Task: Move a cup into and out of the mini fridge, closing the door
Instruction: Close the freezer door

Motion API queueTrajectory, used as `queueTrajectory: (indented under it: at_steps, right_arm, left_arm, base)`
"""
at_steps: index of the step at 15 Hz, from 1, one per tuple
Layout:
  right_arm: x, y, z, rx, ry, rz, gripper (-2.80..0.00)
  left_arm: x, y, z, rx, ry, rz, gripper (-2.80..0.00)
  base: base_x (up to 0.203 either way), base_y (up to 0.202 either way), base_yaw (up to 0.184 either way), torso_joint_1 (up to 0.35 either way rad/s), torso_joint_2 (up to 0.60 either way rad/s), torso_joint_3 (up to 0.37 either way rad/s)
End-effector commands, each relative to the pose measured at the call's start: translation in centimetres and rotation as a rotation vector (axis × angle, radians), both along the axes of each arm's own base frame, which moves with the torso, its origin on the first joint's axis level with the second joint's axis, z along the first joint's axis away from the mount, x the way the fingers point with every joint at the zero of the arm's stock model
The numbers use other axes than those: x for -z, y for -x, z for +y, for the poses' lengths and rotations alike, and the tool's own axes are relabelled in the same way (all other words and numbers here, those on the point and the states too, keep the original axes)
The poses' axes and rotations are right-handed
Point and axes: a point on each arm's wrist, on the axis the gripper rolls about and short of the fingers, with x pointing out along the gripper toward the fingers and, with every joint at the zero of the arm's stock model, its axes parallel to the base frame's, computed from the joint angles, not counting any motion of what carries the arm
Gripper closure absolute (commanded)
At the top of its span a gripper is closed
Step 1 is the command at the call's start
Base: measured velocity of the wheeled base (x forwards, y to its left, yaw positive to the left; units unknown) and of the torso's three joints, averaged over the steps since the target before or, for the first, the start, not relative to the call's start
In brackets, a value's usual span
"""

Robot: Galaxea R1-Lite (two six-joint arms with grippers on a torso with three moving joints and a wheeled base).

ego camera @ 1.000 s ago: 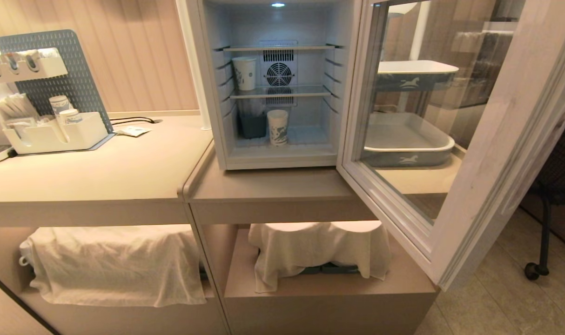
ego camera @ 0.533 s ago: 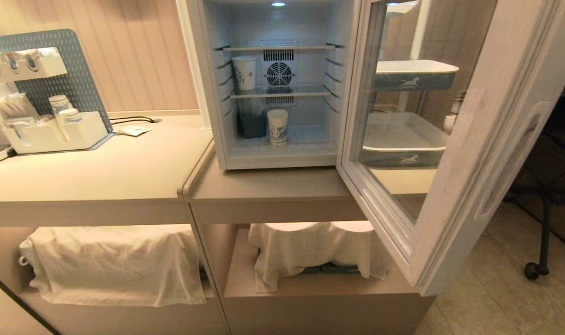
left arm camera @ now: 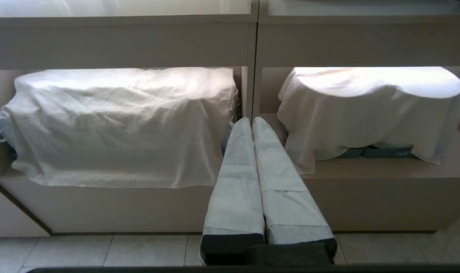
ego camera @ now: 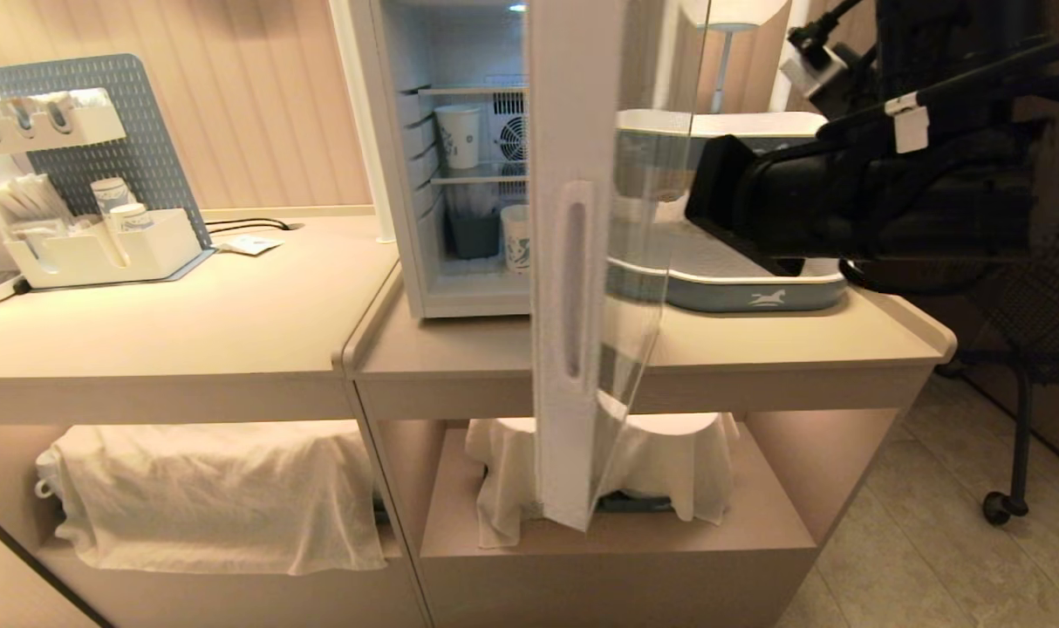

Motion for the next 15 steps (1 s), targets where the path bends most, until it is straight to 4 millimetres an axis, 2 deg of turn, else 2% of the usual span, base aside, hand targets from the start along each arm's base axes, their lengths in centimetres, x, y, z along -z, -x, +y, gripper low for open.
queueTrajectory:
  at_steps: [1, 3, 5, 6, 15]
  right_arm:
    - [-0.1, -0.2, 2.0, -0.028, -0.018, -0.004, 0.00]
    - [0.0, -0.4, 1.5, -0.006, -0.010, -0.007, 0.00]
    - [-0.4, -1.4, 0.1, 0.053, -0.019, -0.015, 0.00]
    - [-0.1, -1.7, 0.2, 0.058, -0.017, -0.008, 0.00]
    - [3.6, -8.9, 3.8, 0.084, -0.091, -0.063, 0.00]
  left_arm:
    - [0.0, 0.0, 0.0, -0.001, 0.000, 0.000, 0.00]
    - [0.0, 0.0, 0.0, -0.001, 0.000, 0.000, 0.00]
    - [0.0, 0.0, 0.0, -0.001, 0.000, 0.000, 0.00]
    - [0.0, 0.0, 0.0, -0.001, 0.000, 0.000, 0.00]
    - [0.0, 0.0, 0.0, -0.001, 0.000, 0.000, 0.00]
  base:
    - [0.000, 0.000, 0.000, 0.000, 0.00, 0.000]
    - [0.000, 0.000, 0.000, 0.000, 0.00, 0.000]
    - [0.000, 0.000, 0.000, 0.000, 0.00, 0.000]
    - [0.000, 0.000, 0.000, 0.000, 0.00, 0.000]
    - [0.000, 0.000, 0.000, 0.000, 0.00, 0.000]
